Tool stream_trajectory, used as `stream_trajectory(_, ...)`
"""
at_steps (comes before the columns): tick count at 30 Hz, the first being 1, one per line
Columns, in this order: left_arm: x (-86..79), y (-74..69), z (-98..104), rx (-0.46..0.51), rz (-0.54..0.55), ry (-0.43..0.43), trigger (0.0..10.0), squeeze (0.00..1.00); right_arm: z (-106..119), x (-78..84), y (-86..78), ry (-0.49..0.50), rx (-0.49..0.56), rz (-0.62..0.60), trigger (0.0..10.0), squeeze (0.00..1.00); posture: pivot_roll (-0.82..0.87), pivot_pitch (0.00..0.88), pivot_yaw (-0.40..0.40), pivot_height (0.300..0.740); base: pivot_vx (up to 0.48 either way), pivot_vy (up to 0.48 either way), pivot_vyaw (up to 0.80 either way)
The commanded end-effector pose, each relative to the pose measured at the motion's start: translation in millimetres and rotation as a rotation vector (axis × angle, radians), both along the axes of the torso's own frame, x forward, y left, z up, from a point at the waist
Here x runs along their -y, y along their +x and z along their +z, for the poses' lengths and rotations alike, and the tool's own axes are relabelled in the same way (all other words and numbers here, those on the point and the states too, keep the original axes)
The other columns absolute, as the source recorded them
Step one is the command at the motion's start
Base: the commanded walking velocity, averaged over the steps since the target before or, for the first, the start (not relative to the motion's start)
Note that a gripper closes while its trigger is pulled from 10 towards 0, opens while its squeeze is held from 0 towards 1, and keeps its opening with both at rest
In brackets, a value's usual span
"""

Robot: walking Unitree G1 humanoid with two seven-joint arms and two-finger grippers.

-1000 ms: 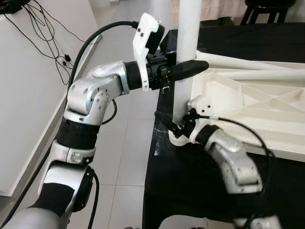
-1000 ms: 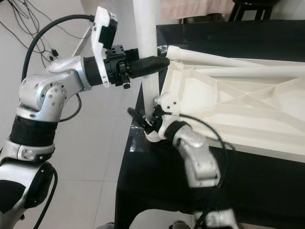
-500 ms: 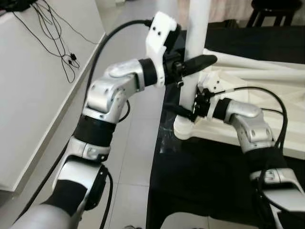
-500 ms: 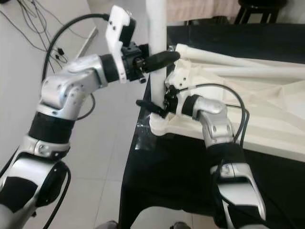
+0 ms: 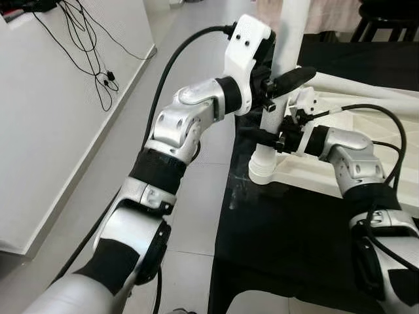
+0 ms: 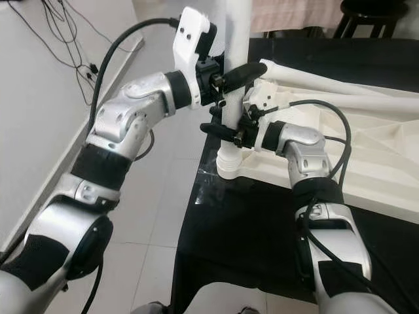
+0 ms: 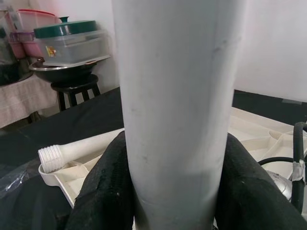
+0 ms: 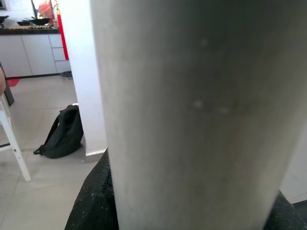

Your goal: Building children table

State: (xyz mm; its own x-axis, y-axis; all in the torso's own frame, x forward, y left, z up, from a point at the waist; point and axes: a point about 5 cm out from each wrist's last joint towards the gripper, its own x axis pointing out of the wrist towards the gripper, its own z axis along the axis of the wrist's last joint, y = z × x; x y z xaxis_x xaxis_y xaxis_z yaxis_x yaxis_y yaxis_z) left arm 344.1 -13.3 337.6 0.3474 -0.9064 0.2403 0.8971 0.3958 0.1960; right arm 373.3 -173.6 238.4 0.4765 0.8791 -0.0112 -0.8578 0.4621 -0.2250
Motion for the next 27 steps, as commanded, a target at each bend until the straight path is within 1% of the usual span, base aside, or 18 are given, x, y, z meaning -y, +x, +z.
stream_trajectory(1,52.2,-30.4,-4.2,0.014,-0.216,0.069,10.0,1.00,-12.4,-56.9,-1.8,-0.046,-0.009,0.172,0.0,0.00,-0.01,0.144,0.123,0.740,0.000,0.000,0.00)
stream_trajectory(3,51.6,-29.3,-3.3,0.005,-0.210,0.058,10.0,1.00,-13.7,-56.5,-1.8,-0.042,-0.011,0.160,0.0,0.00,-0.01,0.144,0.124,0.740,0.000,0.000,0.00)
stream_trajectory(6,49.6,-25.0,0.0,0.002,-0.162,0.039,10.0,1.00,-18.4,-54.4,-0.8,-0.047,-0.014,0.110,0.0,0.00,-0.02,0.147,0.122,0.740,0.000,0.000,0.00)
stream_trajectory(7,46.1,-24.6,3.2,-0.006,-0.157,0.030,10.0,0.00,-22.0,-52.7,1.2,-0.039,-0.031,0.037,0.0,0.00,-0.02,0.148,0.118,0.740,0.000,0.000,0.00)
stream_trajectory(9,46.1,-24.6,3.2,-0.006,-0.157,0.030,10.0,0.00,-22.0,-52.7,1.2,-0.039,-0.031,0.037,0.0,0.00,-0.02,0.148,0.118,0.740,0.000,0.000,0.00)
stream_trajectory(10,34.5,-22.2,9.0,-0.014,-0.114,0.007,10.0,0.00,-39.3,-55.1,-0.5,0.047,-0.081,-0.457,0.0,0.00,-0.02,0.150,0.078,0.740,0.000,0.000,0.00)
stream_trajectory(11,34.5,-22.2,9.0,-0.014,-0.114,0.007,10.0,0.00,-39.3,-55.1,-0.5,0.047,-0.081,-0.457,0.0,0.00,-0.02,0.150,0.078,0.740,0.000,0.000,0.00)
stream_trajectory(12,29.7,-21.4,11.0,-0.014,-0.094,0.000,10.0,0.00,-46.4,-47.6,-7.8,0.098,-0.098,-0.751,0.0,0.00,-0.01,0.152,0.072,0.740,0.000,0.000,0.00)
stream_trajectory(13,22.4,-19.9,14.1,-0.013,-0.071,-0.009,10.0,0.00,-58.7,-55.8,-33.6,0.094,-0.120,-0.830,0.0,0.00,-0.01,0.159,0.074,0.740,0.000,0.000,0.00)
stream_trajectory(14,22.4,-19.9,14.1,-0.013,-0.071,-0.009,10.0,0.00,-58.7,-55.8,-33.6,0.094,-0.120,-0.830,0.0,0.00,-0.01,0.159,0.074,0.740,0.000,0.000,0.00)
stream_trajectory(15,15.2,-18.7,16.1,-0.008,-0.054,-0.014,10.0,0.00,-67.5,-68.1,-54.8,0.115,-0.161,-0.811,0.0,0.00,-0.01,0.170,0.076,0.740,0.000,0.000,0.00)
stream_trajectory(16,9.0,-18.2,17.7,-0.003,-0.039,-0.018,10.0,0.00,-71.8,-76.7,-65.7,0.114,-0.159,-0.761,0.0,0.00,-0.02,0.156,0.091,0.740,0.000,0.000,0.00)
stream_trajectory(18,9.0,-18.2,17.7,-0.003,-0.039,-0.018,10.0,0.00,-71.8,-76.7,-65.7,0.114,-0.159,-0.761,0.0,0.00,-0.02,0.156,0.091,0.740,0.000,0.000,0.00)
stream_trajectory(19,2.2,-18.8,19.0,0.000,-0.022,-0.028,10.0,0.00,-74.4,-78.5,-67.8,0.128,-0.148,-0.766,0.0,0.00,-0.02,0.154,0.095,0.740,0.000,0.000,0.00)
stream_trajectory(20,2.2,-18.8,19.0,0.000,-0.022,-0.028,10.0,0.00,-74.4,-78.5,-67.8,0.128,-0.148,-0.766,0.0,0.00,-0.02,0.154,0.095,0.740,0.000,0.000,0.00)
stream_trajectory(21,-5.6,-24.2,16.1,0.006,-0.021,-0.028,10.0,0.00,-71.0,-73.9,-57.7,0.135,-0.126,-0.784,0.0,0.00,-0.02,0.141,0.095,0.740,0.000,0.000,0.00)
stream_trajectory(22,-7.5,-25.7,15.2,0.007,-0.022,-0.027,10.0,0.00,-70.0,-72.9,-55.2,0.137,-0.122,-0.787,0.0,0.00,-0.02,0.141,0.095,0.740,0.000,0.000,0.00)
stream_trajectory(27,-13.3,-30.9,14.8,0.009,-0.024,-0.019,10.0,0.00,-63.7,-74.7,-52.8,0.143,-0.125,-0.805,0.0,0.00,-0.02,0.139,0.092,0.740,0.000,0.000,0.00)
